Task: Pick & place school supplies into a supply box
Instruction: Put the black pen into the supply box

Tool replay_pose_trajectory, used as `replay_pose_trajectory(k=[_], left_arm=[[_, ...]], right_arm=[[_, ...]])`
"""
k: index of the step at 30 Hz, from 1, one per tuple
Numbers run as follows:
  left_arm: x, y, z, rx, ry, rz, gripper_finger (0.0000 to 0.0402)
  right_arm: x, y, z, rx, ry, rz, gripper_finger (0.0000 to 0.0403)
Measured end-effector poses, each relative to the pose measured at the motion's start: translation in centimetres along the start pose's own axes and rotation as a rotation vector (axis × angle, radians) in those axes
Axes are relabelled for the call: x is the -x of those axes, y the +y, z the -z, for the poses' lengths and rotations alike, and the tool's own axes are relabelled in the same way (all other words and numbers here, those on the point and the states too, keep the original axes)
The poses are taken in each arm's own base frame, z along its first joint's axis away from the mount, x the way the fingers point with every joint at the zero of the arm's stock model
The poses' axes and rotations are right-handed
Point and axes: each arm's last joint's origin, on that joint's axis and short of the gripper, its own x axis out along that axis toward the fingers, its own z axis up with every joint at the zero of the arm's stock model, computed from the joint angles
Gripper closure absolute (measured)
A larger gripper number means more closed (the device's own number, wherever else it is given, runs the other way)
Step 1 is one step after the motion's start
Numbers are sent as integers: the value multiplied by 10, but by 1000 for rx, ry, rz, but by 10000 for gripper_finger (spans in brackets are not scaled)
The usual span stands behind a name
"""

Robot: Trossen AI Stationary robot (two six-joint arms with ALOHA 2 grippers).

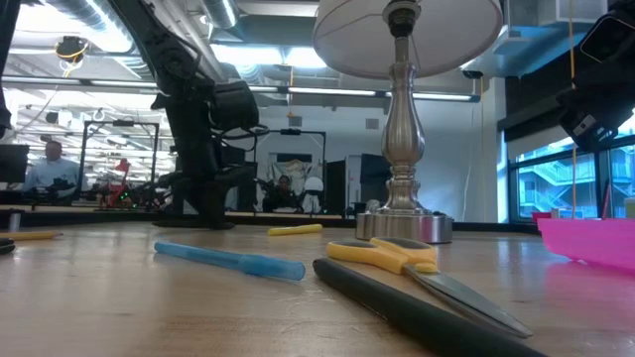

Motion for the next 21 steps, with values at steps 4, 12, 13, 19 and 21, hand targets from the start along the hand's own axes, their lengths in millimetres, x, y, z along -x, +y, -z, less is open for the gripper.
replay_pose_trajectory(k=[4,12,13,19,21], left_arm=[[3,-1,1,-26,17,39,373],[45,-24,6,-127,29,420,377],[53,-30,7,-150,10,489,377],[99,-74,13,-323,-200,884,376],[110,-89,18,-386,-290,964,376]], right_arm=[[0,0,0,0,4,-6,300],[0,0,0,0,6,-7,300],[0,0,0,2,8,-6,300],[0,0,0,9,8,-6,300],[0,0,0,27,7,-6,300]])
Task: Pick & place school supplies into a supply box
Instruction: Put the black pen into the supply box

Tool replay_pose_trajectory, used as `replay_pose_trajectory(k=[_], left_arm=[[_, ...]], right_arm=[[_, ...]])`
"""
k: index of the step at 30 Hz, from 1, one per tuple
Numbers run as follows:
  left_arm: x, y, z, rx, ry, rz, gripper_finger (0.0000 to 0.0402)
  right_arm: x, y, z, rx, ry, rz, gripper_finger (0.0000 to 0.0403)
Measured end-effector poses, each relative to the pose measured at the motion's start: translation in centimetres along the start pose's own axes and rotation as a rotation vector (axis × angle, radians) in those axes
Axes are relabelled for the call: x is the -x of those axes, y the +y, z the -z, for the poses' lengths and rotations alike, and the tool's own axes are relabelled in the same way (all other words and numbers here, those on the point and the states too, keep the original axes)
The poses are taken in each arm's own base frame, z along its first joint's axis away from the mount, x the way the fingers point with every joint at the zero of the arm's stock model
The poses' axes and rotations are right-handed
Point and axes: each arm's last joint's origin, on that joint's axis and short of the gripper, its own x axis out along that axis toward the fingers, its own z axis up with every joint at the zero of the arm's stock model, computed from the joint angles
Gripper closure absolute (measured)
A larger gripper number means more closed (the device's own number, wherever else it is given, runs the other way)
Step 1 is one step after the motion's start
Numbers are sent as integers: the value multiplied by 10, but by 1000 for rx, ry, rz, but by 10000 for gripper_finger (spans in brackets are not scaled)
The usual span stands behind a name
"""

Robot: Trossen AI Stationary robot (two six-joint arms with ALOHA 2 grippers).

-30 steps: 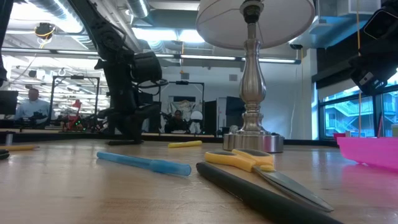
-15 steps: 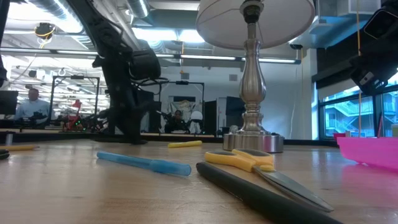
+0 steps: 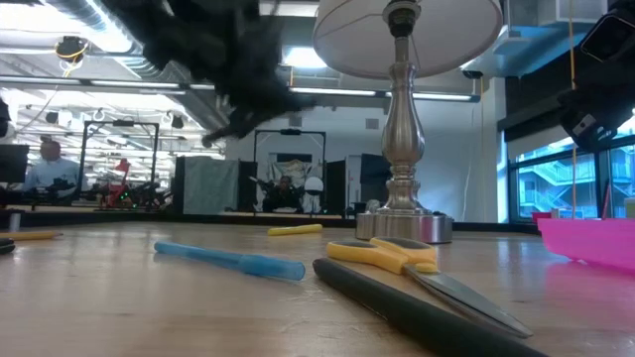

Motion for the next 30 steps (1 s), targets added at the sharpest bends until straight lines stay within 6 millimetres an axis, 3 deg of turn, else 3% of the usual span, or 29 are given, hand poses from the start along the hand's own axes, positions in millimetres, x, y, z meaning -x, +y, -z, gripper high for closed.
replay_pose_trajectory(k=[3,8,17,25,30], left_arm=[[-10,-26,1,-127,-97,55,376],[-33,-54,14,-187,-212,25,376],[-83,-74,40,-231,-426,100,375],[-124,-91,20,-326,-480,142,375],[-139,-103,7,-394,-484,196,375]], right_arm=[[0,1,-1,23,-14,-8,300],[0,4,-7,59,-68,-39,300],[-4,15,-14,191,-114,-179,300],[-17,34,-18,323,-156,-408,300],[-27,43,-19,345,-212,-489,300]])
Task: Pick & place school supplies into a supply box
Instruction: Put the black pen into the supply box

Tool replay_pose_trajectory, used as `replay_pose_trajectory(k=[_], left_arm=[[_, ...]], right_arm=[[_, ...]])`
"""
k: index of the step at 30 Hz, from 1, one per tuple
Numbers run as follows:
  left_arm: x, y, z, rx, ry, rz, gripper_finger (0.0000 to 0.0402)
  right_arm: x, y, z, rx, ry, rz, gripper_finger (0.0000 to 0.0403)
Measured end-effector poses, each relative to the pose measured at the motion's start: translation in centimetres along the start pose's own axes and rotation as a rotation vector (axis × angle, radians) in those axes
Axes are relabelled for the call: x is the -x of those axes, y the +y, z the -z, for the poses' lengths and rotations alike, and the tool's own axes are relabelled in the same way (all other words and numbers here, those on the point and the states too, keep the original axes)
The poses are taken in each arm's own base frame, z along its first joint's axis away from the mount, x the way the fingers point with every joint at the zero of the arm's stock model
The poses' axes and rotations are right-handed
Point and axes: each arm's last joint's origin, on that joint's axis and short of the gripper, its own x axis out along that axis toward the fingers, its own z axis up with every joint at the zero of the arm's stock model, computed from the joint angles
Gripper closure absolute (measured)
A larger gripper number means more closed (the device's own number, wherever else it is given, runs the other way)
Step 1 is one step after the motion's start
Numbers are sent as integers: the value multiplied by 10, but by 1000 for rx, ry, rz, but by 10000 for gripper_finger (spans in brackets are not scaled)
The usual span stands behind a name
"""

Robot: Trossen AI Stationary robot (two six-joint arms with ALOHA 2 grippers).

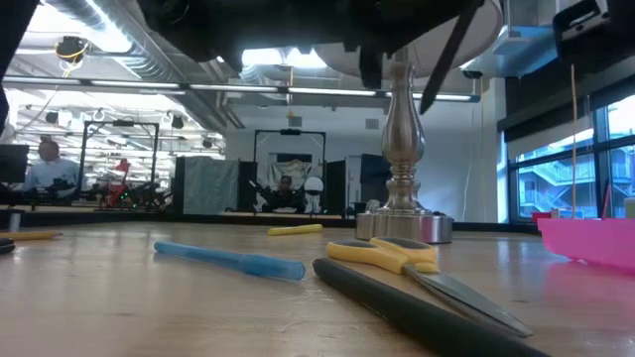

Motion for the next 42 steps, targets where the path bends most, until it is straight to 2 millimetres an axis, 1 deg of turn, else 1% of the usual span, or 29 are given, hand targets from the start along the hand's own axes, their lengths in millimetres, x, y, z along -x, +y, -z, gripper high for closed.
replay_pose_trajectory(k=[3,5,9,12,18,20,23,26,31,35,38,42], left_arm=[[-8,-1,1,-1,7,1,375],[-11,-2,2,-2,7,3,375],[-13,-2,2,-26,8,3,375],[-13,-2,3,-27,7,3,375],[-13,-2,2,-27,-3,4,375],[-13,-2,1,-27,-4,3,375],[-13,-2,0,-27,-21,2,375],[-15,-3,-4,-33,-32,-1,375],[-16,-3,-5,-79,-37,1,375],[-16,-6,-5,-79,-31,12,375],[-16,-6,-6,-95,-43,9,377],[-16,-6,-7,-129,-53,7,392]], right_arm=[[-5,0,4,-86,6,1,300],[-8,0,9,-111,37,6,300],[-13,-1,17,-86,85,14,293],[-17,-2,20,-59,85,31,270],[-33,-5,14,-37,79,214,207],[-38,-5,11,7,76,257,193],[-48,-4,7,102,92,260,183],[-58,-3,3,142,95,267,182],[-69,-4,1,152,97,355,190],[-73,-4,-3,151,85,372,198],[-72,-6,-2,152,93,399,204],[-72,-5,0,151,107,392,210]])
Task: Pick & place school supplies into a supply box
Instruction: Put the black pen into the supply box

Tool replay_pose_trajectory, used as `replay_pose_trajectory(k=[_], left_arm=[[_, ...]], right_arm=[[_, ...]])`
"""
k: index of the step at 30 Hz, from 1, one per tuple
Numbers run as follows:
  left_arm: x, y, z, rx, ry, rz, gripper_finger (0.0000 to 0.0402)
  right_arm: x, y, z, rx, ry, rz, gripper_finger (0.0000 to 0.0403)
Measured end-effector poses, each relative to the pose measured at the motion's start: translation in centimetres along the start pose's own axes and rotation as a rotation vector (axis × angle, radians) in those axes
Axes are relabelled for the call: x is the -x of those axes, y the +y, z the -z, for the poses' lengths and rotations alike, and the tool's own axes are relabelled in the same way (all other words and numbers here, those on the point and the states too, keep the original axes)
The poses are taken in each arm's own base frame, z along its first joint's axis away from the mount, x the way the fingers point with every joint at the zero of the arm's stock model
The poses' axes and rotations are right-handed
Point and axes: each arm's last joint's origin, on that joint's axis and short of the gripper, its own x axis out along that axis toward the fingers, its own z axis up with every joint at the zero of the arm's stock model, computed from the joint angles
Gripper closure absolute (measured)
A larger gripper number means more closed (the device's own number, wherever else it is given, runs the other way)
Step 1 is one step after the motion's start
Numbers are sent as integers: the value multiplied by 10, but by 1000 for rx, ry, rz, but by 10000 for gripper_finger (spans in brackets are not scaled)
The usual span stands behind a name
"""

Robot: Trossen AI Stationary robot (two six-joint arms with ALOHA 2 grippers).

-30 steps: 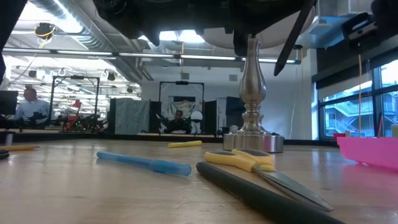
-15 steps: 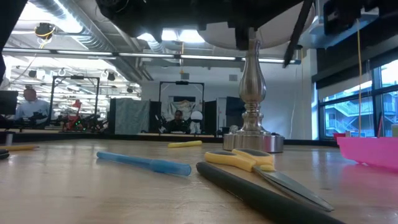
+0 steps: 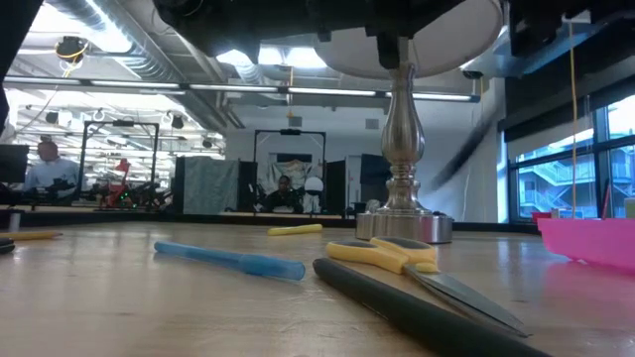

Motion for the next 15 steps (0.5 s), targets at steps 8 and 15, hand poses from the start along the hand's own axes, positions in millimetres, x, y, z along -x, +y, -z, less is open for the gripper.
replay_pose_trajectory(k=[8,15], left_arm=[[0,0,-1,0,-6,8,399],[2,2,10,53,160,14,398]], right_arm=[[0,0,2,-12,23,-6,226],[1,-3,22,-42,209,14,230]])
